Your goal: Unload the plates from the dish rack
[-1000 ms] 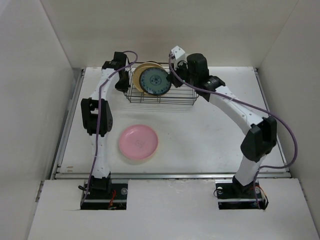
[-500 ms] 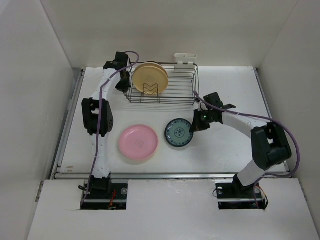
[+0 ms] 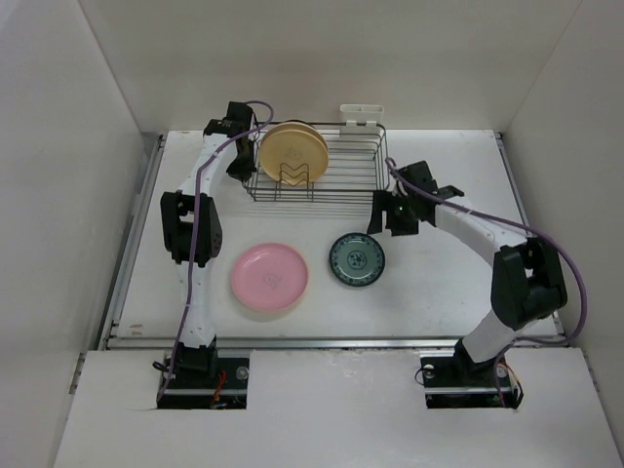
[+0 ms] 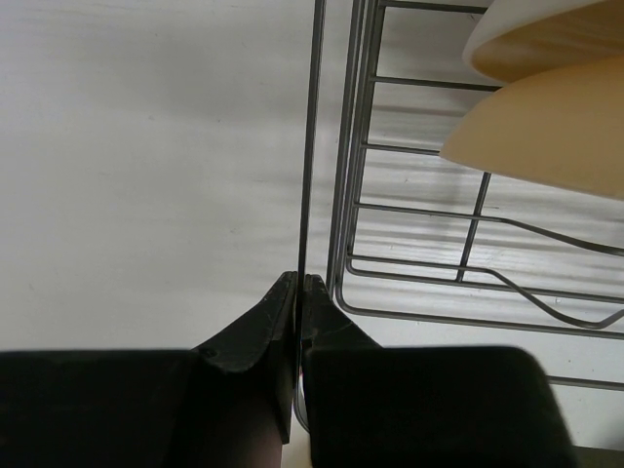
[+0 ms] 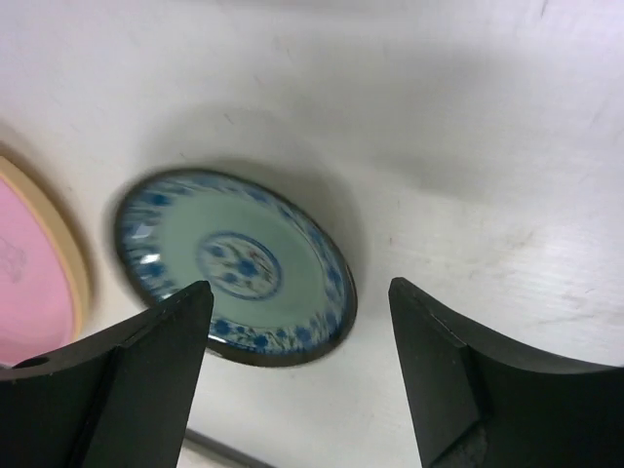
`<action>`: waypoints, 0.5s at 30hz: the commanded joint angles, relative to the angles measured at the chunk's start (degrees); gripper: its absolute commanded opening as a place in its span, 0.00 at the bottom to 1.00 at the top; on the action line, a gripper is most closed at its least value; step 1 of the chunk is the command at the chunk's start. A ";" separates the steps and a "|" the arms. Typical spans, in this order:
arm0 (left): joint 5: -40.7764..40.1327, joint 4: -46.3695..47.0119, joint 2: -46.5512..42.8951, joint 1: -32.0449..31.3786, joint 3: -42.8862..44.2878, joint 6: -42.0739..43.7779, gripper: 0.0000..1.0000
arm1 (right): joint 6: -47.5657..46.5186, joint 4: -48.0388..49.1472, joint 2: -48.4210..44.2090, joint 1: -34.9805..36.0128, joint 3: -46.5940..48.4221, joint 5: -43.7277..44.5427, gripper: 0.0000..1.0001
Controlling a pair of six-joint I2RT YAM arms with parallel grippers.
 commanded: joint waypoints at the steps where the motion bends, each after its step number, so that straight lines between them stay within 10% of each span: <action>1: -1.27 -3.75 -4.12 -0.37 0.22 -3.01 0.00 | -3.32 0.64 -6.21 2.72 9.63 7.77 0.79; 15: -0.65 -4.27 -2.98 -0.37 2.24 -4.16 0.00 | -18.88 12.06 29.96 7.83 60.87 4.71 0.75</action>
